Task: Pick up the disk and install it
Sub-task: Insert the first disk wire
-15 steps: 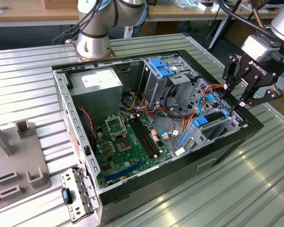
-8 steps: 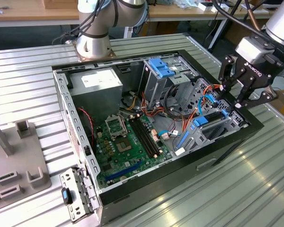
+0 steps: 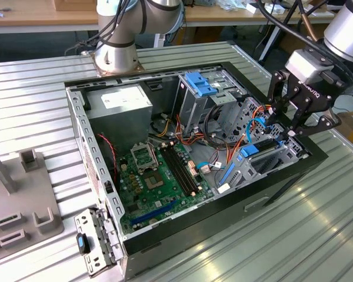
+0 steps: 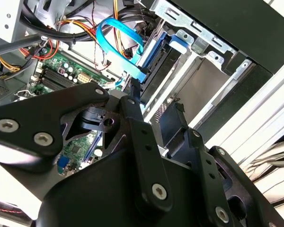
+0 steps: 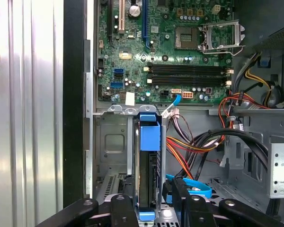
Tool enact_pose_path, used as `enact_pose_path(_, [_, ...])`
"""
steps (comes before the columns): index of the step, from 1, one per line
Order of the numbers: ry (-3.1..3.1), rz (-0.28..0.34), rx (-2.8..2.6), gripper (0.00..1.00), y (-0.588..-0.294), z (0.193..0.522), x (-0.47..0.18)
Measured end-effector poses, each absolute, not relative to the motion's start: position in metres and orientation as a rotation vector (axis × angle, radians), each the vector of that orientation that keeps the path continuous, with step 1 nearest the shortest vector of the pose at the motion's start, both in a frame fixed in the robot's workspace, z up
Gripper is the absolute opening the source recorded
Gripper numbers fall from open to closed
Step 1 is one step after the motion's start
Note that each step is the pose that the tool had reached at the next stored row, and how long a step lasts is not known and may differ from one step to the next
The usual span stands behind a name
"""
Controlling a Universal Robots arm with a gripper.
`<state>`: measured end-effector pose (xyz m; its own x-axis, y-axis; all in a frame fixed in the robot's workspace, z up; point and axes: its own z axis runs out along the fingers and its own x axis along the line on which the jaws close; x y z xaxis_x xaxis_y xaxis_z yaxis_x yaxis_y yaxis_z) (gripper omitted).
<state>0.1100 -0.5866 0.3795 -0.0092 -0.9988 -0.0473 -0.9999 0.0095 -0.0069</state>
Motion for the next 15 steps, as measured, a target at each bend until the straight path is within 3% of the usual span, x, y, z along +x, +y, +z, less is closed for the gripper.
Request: enact_pose_path(15, [2.165,0.045,-2.224,0.44,-0.5864,0.3795,0.1145])
